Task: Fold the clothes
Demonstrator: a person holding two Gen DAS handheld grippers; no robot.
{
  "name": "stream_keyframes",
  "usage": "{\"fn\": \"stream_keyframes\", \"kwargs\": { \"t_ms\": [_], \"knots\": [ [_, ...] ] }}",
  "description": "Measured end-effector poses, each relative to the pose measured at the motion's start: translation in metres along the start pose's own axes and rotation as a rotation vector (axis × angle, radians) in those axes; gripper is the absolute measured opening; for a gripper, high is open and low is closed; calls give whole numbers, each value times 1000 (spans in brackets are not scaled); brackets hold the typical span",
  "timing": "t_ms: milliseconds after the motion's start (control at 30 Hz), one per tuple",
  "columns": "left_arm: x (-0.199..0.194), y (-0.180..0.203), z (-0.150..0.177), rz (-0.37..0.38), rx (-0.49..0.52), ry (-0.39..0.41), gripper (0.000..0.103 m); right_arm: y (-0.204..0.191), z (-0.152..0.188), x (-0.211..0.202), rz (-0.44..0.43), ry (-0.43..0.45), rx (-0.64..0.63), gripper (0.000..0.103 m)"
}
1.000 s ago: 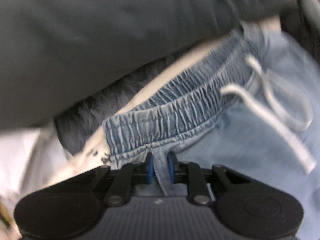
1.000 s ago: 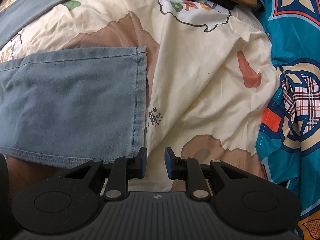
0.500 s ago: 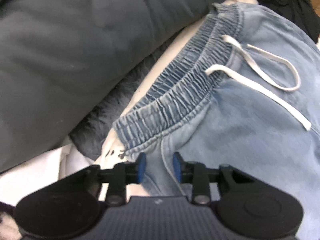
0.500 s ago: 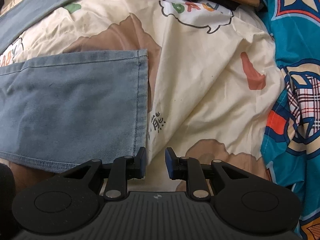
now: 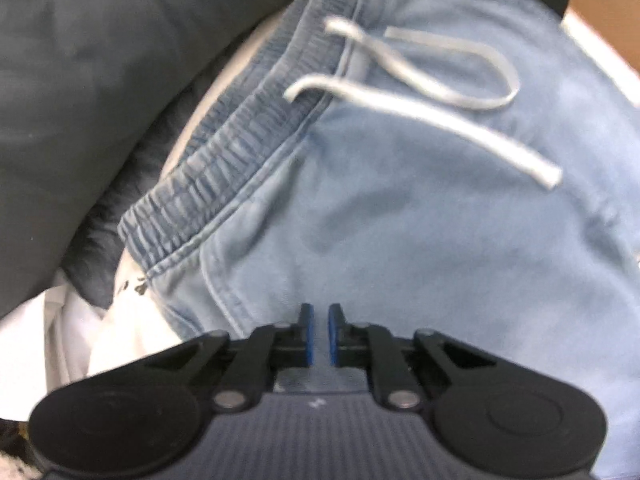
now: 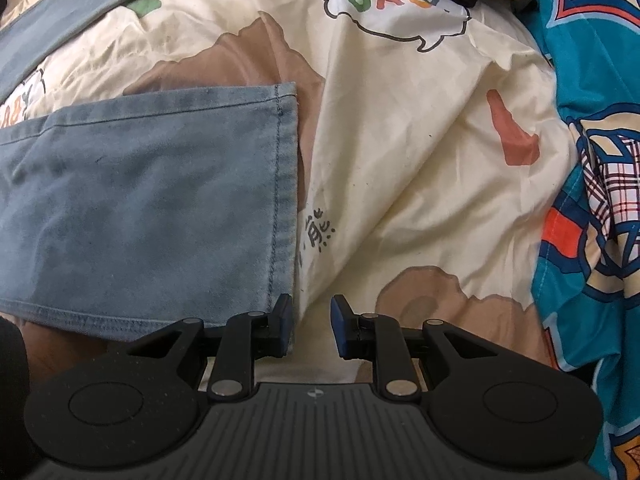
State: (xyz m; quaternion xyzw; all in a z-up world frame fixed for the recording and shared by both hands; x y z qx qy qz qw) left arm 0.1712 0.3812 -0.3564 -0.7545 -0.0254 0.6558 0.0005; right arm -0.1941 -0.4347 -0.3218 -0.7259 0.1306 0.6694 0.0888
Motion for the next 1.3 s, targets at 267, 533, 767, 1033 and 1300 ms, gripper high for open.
{"fn": "stream_keyframes", "kwargs": {
  "t_ms": [267,533,767,1033,1300],
  "knots": [
    [17,-4,-7,-62,-6,21,3,6,0,-3,23,-21,11,30],
    [13,-24,-36,-156,-38,60,3,-3,3,6,8,-41,10,30],
    [6,-6,-32,-171,-7,40,11,1,8,15,-24,-29,58,30],
    [-7,14,-1,-122,22,-32,33,9,18,27,-66,-11,125,30],
    [-27,28,15,-110,101,-116,40,20,39,28,-171,52,221,30]
  ]
}}
Point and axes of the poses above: each gripper's, at about its wrist camera, not at the fingertips, and x roughly the way its jaws point, y to its right, z to its underside, the point moved 1 cm from there along x, roughly the way its jaws point, and after that the axes turned 7 degrees about -x, right-handed, at the moved point
